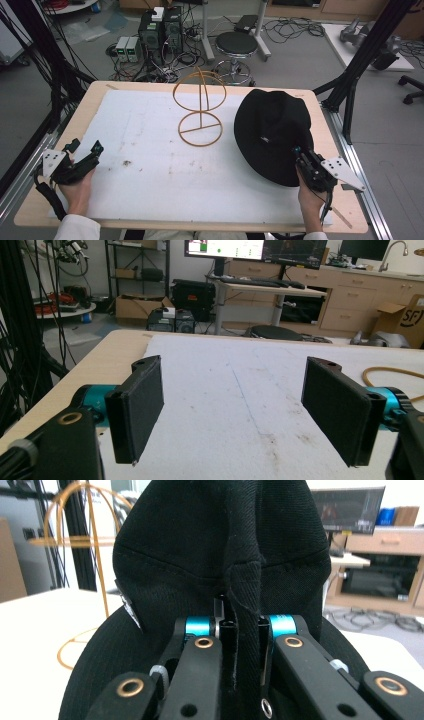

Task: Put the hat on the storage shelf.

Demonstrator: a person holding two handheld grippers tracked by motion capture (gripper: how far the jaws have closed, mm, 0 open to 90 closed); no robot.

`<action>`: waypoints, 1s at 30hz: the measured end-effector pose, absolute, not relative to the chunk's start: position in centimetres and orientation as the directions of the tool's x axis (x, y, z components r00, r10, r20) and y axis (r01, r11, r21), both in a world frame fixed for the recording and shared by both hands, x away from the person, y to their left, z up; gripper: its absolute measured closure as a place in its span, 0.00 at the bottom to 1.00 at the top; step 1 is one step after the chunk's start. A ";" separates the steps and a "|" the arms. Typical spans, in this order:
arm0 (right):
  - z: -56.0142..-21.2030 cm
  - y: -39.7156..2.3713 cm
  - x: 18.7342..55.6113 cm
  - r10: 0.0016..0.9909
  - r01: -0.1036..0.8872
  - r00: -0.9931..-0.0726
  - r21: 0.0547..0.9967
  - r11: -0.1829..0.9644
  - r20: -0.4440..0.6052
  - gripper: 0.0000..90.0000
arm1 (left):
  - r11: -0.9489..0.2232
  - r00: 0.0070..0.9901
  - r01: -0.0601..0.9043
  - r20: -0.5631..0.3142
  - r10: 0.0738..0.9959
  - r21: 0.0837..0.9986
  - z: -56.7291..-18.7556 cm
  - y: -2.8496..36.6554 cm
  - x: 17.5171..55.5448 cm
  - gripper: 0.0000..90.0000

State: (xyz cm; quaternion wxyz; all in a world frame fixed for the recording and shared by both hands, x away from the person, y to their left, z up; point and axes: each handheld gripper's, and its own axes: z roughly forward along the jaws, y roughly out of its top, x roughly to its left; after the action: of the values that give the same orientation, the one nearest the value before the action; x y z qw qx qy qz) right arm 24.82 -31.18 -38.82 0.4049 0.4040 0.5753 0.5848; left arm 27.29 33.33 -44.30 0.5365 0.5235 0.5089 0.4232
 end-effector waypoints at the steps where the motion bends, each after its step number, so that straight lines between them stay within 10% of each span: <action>1: -38.7 -31.0 24.8 0.940 -0.018 -0.342 1.000 -0.013 0.006 0.98 | 0.095 0.124 0.080 -0.104 0.987 0.992 -44.3 33.3 27.3 0.28; 30: -33.0 -28.4 25.5 0.926 -0.207 -0.377 0.974 -0.094 0.009 0.98 | 0.104 0.127 0.077 -0.113 0.985 0.992 -44.3 33.2 26.8 0.28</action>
State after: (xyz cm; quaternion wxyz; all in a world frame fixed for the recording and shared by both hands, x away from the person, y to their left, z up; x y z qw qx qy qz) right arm 25.54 -28.37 -32.97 0.4350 0.3498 0.5137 0.6515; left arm 26.79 33.22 -44.30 0.5404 0.5209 0.5098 0.4204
